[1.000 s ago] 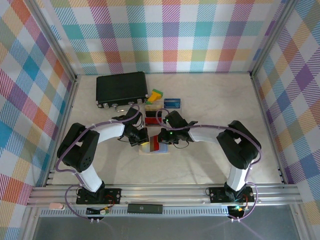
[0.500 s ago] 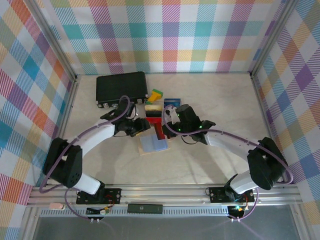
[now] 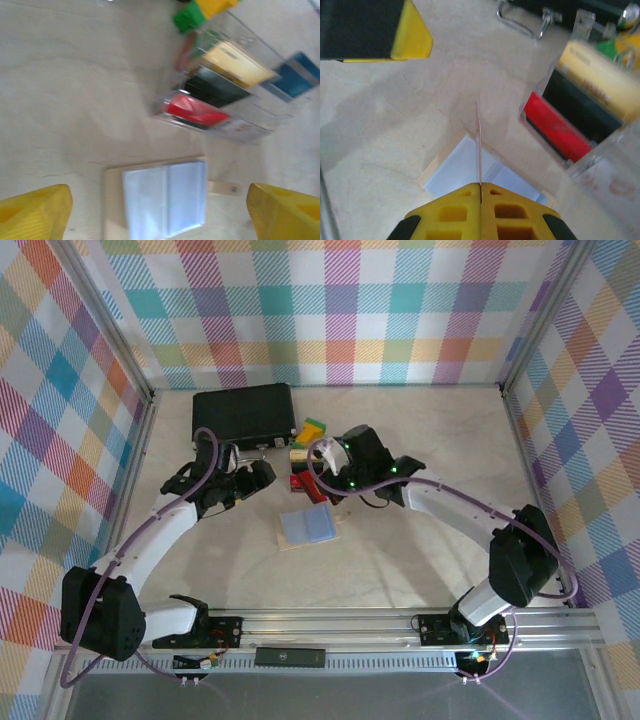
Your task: Take the credit cards out of the card holder
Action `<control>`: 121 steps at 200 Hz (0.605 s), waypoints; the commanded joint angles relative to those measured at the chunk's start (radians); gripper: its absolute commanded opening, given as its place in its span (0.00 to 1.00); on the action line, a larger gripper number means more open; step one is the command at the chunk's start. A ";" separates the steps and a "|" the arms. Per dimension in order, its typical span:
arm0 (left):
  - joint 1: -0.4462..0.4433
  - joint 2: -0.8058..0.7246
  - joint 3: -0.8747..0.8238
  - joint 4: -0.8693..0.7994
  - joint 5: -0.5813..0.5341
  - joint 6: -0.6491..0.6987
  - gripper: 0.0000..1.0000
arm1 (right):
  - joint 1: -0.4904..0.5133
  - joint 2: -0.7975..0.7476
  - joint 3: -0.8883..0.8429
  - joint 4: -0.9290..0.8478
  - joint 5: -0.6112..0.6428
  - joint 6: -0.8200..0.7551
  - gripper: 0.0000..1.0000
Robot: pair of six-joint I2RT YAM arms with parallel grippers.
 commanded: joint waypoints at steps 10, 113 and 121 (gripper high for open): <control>0.067 -0.045 0.015 -0.123 -0.068 0.044 0.96 | -0.008 0.105 0.180 -0.205 0.042 -0.268 0.00; 0.269 -0.136 -0.003 -0.182 0.006 0.080 1.00 | -0.007 0.502 0.715 -0.588 0.134 -0.621 0.00; 0.272 -0.134 -0.003 -0.183 0.007 0.083 1.00 | -0.007 0.524 0.741 -0.607 0.134 -0.634 0.00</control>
